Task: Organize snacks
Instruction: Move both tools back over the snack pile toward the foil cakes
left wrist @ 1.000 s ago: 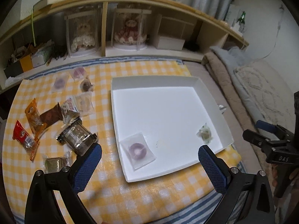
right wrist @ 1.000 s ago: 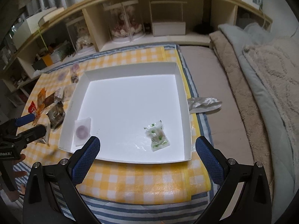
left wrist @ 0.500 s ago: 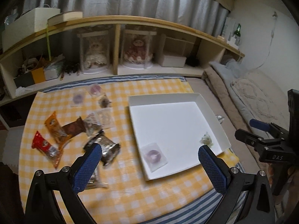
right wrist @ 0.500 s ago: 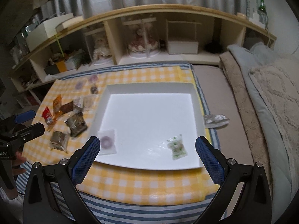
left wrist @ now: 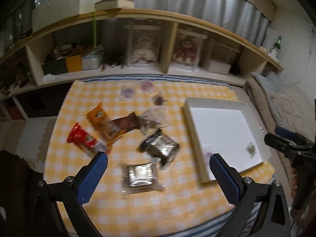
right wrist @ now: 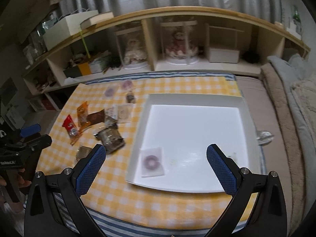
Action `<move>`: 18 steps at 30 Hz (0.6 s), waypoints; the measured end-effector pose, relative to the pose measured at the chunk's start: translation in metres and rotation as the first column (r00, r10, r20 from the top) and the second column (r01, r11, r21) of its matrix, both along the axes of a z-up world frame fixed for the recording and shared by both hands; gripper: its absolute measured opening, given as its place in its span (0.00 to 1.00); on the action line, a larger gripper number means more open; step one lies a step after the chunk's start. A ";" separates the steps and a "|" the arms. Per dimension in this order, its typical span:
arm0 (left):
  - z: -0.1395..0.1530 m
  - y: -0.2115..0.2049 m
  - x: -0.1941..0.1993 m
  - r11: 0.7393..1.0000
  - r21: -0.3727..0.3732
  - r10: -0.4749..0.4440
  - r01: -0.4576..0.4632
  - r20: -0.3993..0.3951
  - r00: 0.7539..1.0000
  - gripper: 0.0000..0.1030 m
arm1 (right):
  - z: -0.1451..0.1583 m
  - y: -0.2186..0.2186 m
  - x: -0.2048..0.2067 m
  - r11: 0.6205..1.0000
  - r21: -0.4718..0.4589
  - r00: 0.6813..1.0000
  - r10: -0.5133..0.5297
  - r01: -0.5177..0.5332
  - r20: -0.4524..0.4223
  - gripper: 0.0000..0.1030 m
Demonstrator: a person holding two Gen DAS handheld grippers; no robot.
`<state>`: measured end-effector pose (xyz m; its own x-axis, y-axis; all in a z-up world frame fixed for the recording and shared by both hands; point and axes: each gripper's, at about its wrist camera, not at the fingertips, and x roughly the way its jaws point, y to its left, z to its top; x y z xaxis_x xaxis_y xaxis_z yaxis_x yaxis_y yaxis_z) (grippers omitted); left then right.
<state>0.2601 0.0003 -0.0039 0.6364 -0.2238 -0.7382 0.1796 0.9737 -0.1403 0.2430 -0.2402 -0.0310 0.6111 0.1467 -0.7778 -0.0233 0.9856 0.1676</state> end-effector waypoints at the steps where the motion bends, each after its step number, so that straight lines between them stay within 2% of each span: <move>1: -0.004 0.004 0.001 1.000 0.002 0.006 -0.006 -0.003 1.000 1.00 | -0.002 0.006 0.003 1.000 0.008 1.000 0.006 -0.006 -0.003 1.00; 4: -0.020 0.017 0.007 0.999 -0.029 0.033 -0.034 -0.020 0.999 1.00 | -0.008 0.023 0.014 1.000 0.026 1.000 0.015 -0.014 -0.017 1.00; 8: -0.047 0.028 0.020 0.998 -0.044 0.051 -0.055 -0.072 0.996 1.00 | -0.019 0.040 0.030 0.994 0.099 0.999 0.038 -0.037 -0.004 1.00; 12: -0.068 0.029 0.034 0.998 -0.035 0.046 -0.050 -0.122 0.991 1.00 | -0.030 0.056 0.048 0.994 0.110 0.999 0.025 -0.027 0.025 1.00; 18: -0.088 0.033 0.084 0.998 -0.015 0.060 -0.064 -0.182 0.982 1.00 | -0.053 0.082 0.080 0.989 0.106 0.994 0.105 -0.106 0.016 1.00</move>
